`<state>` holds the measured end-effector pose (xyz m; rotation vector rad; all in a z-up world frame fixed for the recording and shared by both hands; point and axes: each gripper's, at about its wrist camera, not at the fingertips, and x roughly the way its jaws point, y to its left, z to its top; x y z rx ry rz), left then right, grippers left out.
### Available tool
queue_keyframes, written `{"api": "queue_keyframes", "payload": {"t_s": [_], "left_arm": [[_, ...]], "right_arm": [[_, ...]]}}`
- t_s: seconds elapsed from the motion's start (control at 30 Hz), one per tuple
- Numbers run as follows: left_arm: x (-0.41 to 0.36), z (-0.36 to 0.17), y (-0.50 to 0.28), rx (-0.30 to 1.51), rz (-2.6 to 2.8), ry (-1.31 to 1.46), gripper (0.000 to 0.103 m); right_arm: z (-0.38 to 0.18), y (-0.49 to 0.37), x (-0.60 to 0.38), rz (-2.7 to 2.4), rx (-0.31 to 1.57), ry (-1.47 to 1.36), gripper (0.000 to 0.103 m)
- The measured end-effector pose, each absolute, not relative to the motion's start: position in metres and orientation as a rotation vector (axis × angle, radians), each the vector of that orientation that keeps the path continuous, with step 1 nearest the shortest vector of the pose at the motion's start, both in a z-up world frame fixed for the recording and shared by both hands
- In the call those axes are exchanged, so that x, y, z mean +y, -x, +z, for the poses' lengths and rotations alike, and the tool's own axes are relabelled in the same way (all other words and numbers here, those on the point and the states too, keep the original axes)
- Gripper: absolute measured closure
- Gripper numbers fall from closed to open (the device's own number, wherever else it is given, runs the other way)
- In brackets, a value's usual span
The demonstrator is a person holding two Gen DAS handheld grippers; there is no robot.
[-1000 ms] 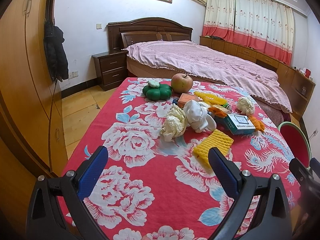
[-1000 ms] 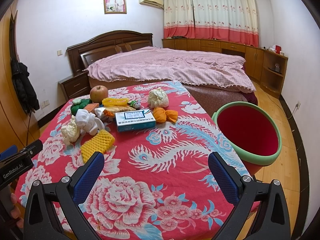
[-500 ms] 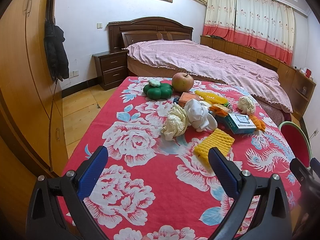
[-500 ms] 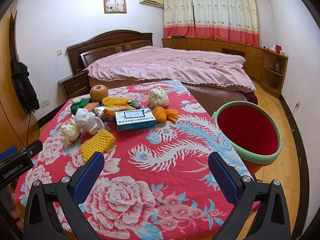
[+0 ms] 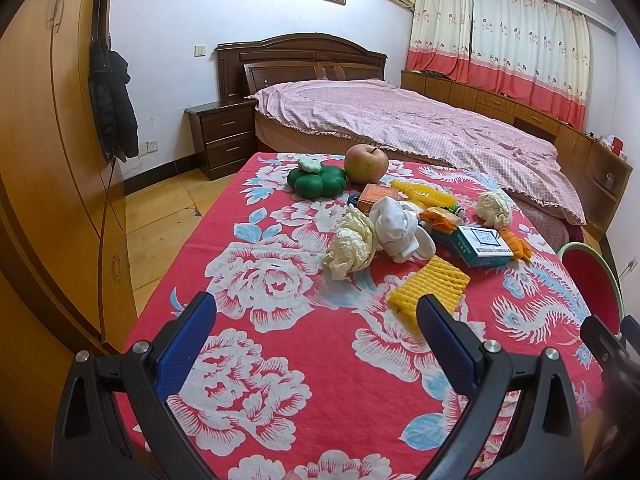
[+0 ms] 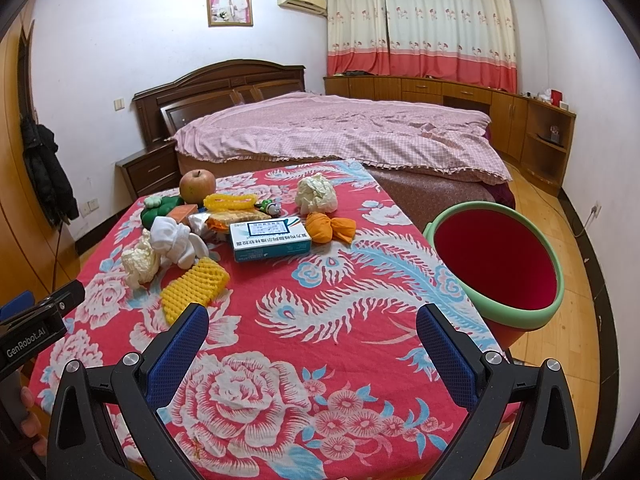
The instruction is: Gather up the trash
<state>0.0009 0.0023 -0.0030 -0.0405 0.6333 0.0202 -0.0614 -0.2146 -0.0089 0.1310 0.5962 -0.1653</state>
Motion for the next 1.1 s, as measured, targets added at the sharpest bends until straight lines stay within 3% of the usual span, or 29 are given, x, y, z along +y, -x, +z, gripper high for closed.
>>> {"api": "queue_keyframes", "payload": {"t_s": [0.6, 1.1], "left_arm": [[0.016, -0.015, -0.004, 0.654, 0.03, 0.036, 0.003], [0.028, -0.022, -0.06, 0.747, 0.034, 0.022, 0.003]], "right_arm": [[-0.011, 0.06, -0.216, -0.155, 0.597, -0.135, 0.0], [-0.013, -0.005, -0.238, -0.1, 0.656, -0.167, 0.0]]}}
